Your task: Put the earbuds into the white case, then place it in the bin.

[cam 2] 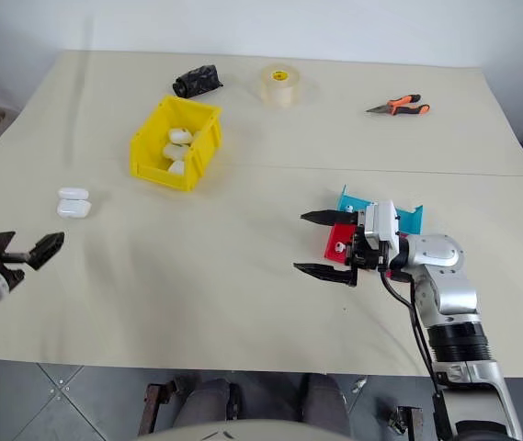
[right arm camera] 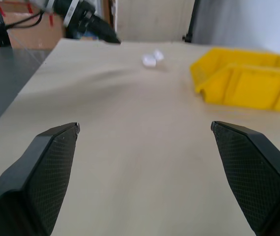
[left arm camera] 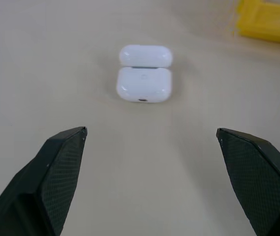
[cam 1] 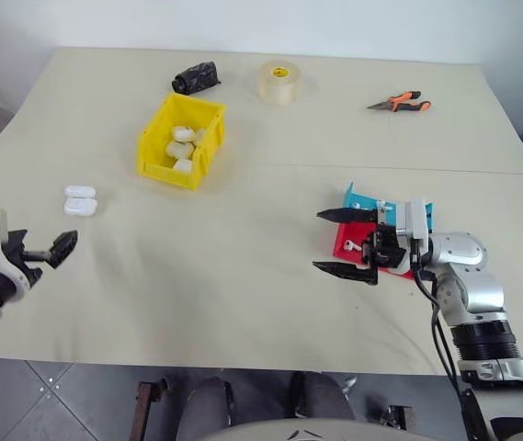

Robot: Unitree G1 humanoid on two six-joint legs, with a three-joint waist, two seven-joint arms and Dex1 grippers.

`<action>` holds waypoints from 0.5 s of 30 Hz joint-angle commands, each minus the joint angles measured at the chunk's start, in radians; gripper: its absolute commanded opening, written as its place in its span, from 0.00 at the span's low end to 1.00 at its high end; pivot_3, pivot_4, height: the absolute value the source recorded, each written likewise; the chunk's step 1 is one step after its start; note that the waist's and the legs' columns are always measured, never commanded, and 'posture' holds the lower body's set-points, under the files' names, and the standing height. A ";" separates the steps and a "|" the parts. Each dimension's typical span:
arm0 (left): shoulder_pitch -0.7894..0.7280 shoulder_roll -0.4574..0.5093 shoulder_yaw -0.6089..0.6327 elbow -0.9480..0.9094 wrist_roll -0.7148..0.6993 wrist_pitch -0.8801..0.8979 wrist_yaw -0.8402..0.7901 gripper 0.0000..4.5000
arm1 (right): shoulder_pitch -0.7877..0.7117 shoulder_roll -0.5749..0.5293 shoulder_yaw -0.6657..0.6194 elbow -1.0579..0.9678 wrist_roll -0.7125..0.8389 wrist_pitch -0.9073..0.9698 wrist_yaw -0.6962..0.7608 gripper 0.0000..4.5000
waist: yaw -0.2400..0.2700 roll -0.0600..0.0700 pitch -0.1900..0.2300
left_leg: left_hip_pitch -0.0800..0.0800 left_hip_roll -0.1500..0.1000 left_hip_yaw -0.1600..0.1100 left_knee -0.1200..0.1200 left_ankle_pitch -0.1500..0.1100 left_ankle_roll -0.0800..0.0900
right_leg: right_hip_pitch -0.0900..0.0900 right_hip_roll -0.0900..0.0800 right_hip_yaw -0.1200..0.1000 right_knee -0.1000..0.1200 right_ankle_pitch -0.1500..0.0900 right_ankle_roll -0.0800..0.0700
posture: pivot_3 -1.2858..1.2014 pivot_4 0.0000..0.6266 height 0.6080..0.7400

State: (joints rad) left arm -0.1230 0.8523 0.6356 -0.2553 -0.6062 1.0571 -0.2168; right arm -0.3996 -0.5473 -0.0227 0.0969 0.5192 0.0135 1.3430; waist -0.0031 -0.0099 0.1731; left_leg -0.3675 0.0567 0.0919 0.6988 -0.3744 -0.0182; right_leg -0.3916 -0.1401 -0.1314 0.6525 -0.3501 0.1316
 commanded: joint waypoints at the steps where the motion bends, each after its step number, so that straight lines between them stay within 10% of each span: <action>1: -0.105 0.078 -0.077 0.134 0.020 0.061 -0.049 1.00 | 0.009 -0.009 -0.022 -0.064 0.025 0.020 -0.015 1.00 | -0.002 0.000 0.000 | 0.000 0.000 0.001 0.000 0.000 0.000 | 0.000 0.000 0.000 0.000 0.000 0.000 | 0.52 0.24 1.00; 15: -0.715 0.171 -0.592 0.852 0.292 -0.038 -0.332 1.00 | 0.034 0.004 -0.019 -0.133 0.029 0.052 -0.051 1.00 | -0.003 0.000 0.000 | 0.000 0.000 0.003 0.000 0.001 -0.001 | -0.002 0.001 0.000 0.001 0.000 0.000 | 0.52 0.24 1.00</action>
State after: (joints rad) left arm -0.8092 1.0196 0.0602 0.5551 -0.3541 1.0530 -0.5190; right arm -0.3679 -0.5420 -0.0268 0.0009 0.5308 0.0680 1.2966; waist -0.0064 -0.0102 0.1734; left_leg -0.3677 0.0562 0.0947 0.6985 -0.3738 -0.0193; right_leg -0.3937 -0.1386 -0.1315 0.6535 -0.3502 0.1317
